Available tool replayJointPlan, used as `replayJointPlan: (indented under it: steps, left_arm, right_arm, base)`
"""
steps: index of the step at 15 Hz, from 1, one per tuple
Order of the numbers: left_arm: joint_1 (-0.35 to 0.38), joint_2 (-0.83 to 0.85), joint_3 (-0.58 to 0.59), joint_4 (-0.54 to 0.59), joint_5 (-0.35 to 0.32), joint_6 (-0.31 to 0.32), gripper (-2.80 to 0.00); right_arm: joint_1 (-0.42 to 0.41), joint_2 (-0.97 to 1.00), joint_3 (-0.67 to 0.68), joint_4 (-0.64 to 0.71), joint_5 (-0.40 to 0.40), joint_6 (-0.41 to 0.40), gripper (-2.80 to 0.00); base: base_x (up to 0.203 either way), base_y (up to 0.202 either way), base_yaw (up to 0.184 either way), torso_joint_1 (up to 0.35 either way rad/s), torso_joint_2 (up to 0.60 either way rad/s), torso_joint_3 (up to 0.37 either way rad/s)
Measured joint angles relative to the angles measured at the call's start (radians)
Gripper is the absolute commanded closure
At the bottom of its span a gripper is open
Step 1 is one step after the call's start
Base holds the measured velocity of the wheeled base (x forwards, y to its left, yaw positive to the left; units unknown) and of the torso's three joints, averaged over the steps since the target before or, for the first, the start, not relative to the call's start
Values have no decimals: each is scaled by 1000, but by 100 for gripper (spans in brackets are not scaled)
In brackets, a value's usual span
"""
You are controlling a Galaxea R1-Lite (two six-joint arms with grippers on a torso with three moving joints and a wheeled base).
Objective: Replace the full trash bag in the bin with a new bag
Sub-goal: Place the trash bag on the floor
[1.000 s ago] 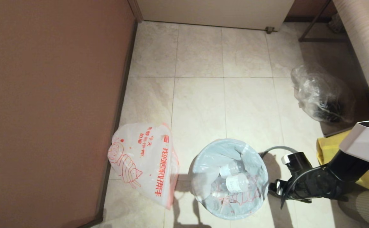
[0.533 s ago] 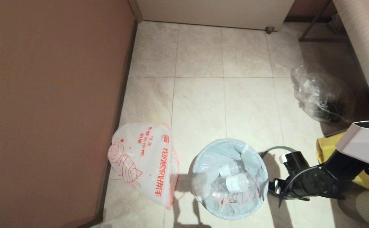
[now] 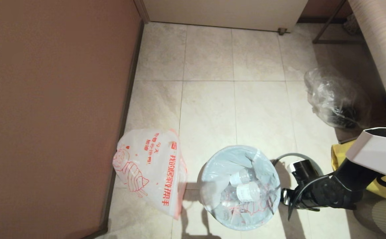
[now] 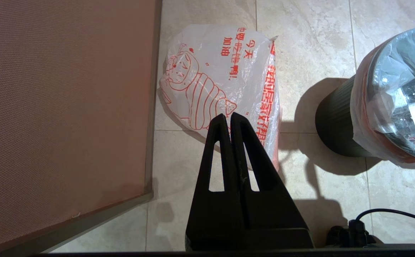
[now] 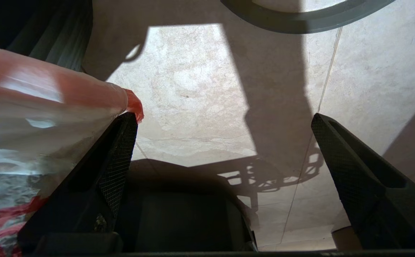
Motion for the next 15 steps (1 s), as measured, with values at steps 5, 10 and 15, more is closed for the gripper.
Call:
replayJointPlan:
  steps: [5, 10, 15]
  left_arm:
    - [0, 0, 0, 0, 0, 0, 0]
    - [0, 0, 0, 0, 0, 0, 0]
    - [0, 0, 0, 0, 0, 0, 0]
  right_arm:
    - [6, 21, -34, 9, -3, -5, -280]
    - [2, 82, -107, 3, -69, -67, -280]
    - [-15, 119, -153, -1, -232, -82, -280]
  base:
    - [0, 0, 0, 0, 0, 0]
    - [0, 0, 0, 0, 0, 0]
    - [0, 0, 0, 0, 0, 0]
